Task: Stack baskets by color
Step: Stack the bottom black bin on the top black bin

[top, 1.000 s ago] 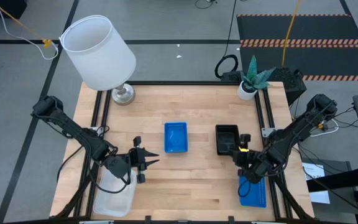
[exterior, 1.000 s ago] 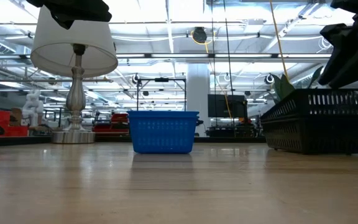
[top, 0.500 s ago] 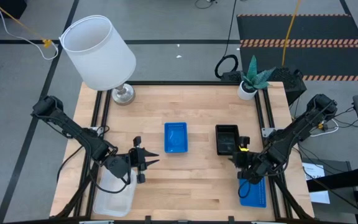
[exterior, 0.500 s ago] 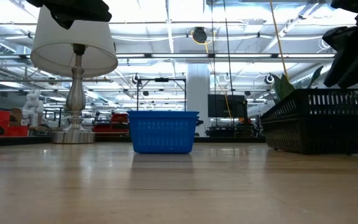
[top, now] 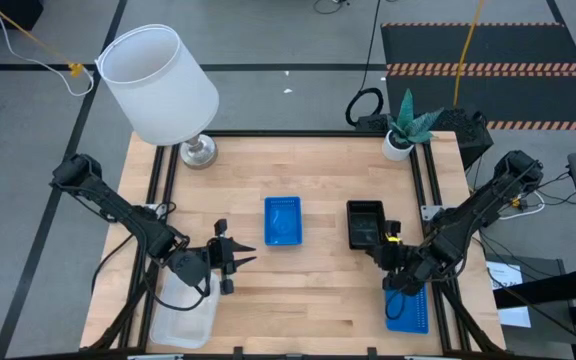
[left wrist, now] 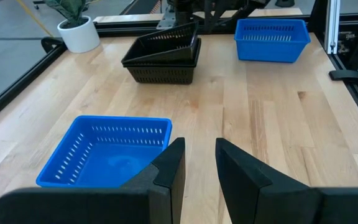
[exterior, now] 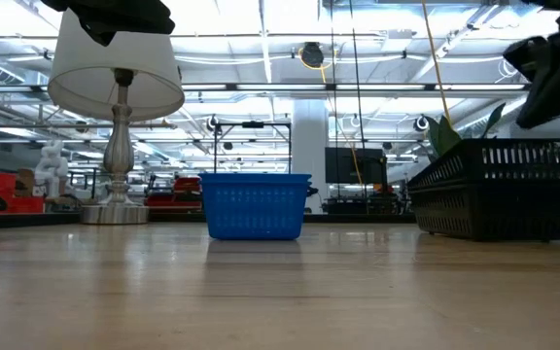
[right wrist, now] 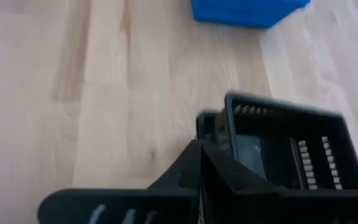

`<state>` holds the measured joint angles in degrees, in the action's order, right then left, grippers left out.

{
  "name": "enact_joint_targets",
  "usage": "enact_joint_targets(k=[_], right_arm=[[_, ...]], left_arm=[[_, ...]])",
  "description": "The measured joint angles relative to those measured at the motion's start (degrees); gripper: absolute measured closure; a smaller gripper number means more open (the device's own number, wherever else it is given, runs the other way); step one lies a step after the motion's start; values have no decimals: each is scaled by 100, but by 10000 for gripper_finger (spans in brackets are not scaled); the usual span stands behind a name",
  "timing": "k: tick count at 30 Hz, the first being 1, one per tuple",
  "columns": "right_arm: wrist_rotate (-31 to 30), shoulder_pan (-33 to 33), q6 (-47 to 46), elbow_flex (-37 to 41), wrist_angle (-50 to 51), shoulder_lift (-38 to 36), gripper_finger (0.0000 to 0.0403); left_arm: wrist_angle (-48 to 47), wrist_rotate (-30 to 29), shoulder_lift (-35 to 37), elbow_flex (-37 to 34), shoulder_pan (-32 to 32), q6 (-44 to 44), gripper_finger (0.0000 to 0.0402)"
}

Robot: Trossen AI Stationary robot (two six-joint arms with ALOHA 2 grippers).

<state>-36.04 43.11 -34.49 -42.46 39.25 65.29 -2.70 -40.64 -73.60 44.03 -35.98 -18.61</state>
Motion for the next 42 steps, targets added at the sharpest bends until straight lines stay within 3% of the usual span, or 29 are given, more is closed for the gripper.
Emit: enact_joint_targets(k=[16, 29, 36, 42], right_arm=[[-166, -2, -570, 316, 51, -262, 402], [-148, -1, -259, 462, -667, -362, 403], [-699, -2, -273, 462, -573, -577, 403], [-716, 0, -583, 659, -561, -575, 403]], left_arm=[[9, 0, 0, 0, -1, -4, 309], [170, 0, 0, 0, 1, 49, 309], [170, 0, 0, 0, 0, 50, 309], [168, 9, 0, 0, 1, 50, 309]])
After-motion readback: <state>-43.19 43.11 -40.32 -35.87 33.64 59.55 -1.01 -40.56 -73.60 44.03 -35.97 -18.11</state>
